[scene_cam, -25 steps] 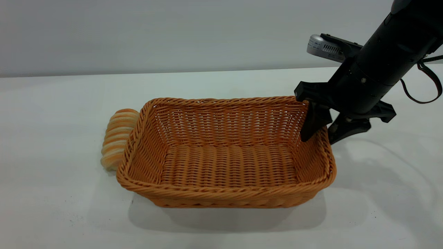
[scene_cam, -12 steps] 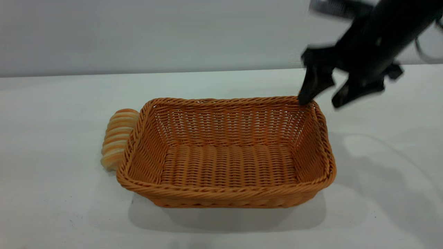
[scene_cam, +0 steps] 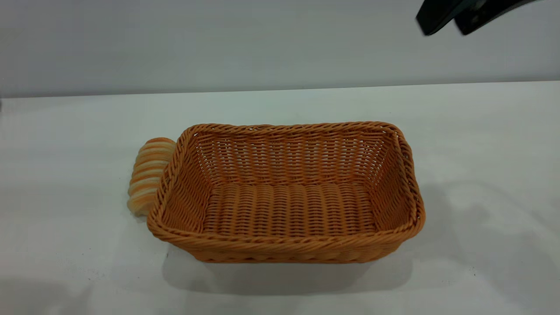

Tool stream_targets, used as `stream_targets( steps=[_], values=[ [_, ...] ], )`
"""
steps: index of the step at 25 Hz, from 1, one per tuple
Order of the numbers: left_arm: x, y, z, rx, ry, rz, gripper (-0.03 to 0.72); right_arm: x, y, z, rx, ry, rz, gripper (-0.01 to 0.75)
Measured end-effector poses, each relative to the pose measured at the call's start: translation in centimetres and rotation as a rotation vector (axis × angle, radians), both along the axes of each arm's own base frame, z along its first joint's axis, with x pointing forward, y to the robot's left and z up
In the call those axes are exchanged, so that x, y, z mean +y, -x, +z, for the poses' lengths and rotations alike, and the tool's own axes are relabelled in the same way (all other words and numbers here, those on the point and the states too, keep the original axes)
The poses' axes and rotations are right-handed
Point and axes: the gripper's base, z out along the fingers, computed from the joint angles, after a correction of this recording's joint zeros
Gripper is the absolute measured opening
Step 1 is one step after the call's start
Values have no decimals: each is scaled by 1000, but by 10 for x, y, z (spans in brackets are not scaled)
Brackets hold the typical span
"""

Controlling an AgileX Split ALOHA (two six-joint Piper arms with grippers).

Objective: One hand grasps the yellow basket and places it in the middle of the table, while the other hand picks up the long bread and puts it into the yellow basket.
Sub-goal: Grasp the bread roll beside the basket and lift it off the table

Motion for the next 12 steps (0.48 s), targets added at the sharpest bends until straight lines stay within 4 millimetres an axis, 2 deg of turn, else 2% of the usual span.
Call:
stream_targets(
  steps=[4, 12],
  values=[
    [-1, -19, -15, 9, -9, 19, 513, -4, 18, 25, -33, -12, 26, 509],
    [-3, -52, -54, 16, -38, 56, 513, -14, 61, 78, -210, -13, 101, 509]
  ],
)
